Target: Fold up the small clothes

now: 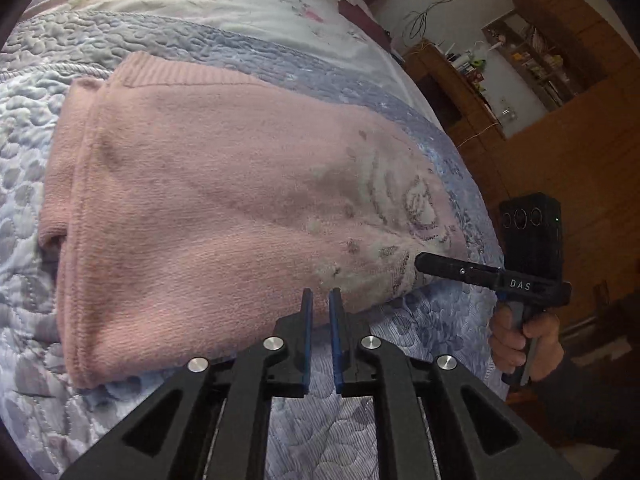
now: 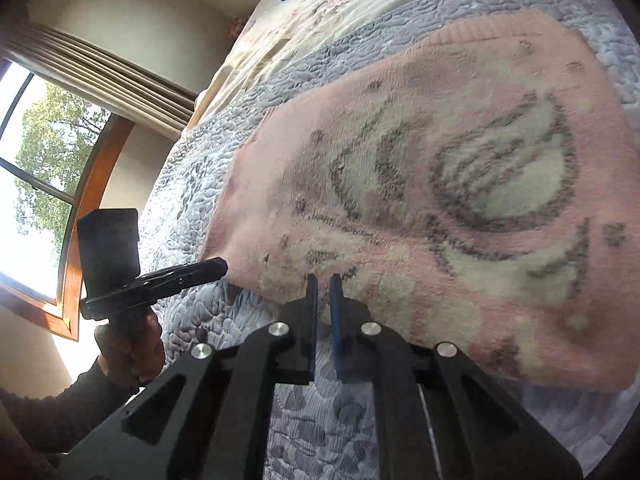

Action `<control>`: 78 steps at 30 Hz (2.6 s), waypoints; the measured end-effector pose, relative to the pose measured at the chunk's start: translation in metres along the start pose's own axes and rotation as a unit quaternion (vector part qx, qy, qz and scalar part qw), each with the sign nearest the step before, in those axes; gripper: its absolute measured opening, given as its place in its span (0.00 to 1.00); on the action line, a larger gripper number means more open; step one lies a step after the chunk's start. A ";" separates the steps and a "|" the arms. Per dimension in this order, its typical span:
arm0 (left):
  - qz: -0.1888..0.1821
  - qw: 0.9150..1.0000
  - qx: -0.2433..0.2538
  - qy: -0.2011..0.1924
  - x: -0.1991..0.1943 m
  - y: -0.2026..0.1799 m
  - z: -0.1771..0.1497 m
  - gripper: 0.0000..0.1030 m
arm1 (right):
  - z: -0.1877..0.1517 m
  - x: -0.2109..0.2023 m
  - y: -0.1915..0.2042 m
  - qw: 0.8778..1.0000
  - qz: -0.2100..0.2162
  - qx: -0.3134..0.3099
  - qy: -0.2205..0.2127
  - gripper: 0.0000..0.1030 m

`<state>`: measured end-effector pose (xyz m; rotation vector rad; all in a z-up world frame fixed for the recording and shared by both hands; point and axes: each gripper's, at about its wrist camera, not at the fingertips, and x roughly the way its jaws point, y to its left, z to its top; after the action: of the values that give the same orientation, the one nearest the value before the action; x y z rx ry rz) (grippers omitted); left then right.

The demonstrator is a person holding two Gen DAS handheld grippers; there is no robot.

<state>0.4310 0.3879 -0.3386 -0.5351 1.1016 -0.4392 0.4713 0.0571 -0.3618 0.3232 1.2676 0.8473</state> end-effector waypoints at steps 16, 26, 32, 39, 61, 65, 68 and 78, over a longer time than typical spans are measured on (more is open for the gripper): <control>0.015 0.991 -0.130 0.010 -0.072 0.124 0.011 0.28 | -0.040 -0.126 -0.124 0.985 -0.093 0.128 -0.074 0.01; -0.027 0.975 -0.217 -0.036 -0.123 0.195 0.045 0.57 | -0.068 -0.027 0.117 0.926 -0.264 -0.268 -0.038 0.67; -0.070 0.975 -0.211 -0.002 -0.082 0.192 0.074 0.60 | -0.101 0.103 0.226 0.824 -0.317 -0.468 -0.046 0.64; -0.093 0.975 -0.200 0.030 -0.045 0.201 0.100 0.61 | -0.081 0.171 0.236 0.793 -0.356 -0.493 -0.027 0.64; -0.067 0.975 -0.184 0.105 0.031 0.195 0.174 0.25 | -0.036 0.225 0.231 0.804 -0.375 -0.459 -0.042 0.14; -0.053 0.976 -0.184 0.101 0.024 0.187 0.177 0.24 | -0.029 0.212 0.232 0.824 -0.361 -0.433 -0.054 0.10; -0.043 0.978 -0.180 0.098 0.018 0.174 0.185 0.23 | -0.016 0.200 0.231 0.837 -0.349 -0.417 -0.064 0.10; -0.015 0.987 -0.132 0.096 -0.005 0.119 0.209 0.22 | 0.002 0.158 0.240 0.867 -0.320 -0.369 -0.096 0.09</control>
<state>0.6294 0.5240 -0.3342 -0.7543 1.3482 -0.3786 0.3908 0.3295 -0.3171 -0.5947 0.7018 0.6338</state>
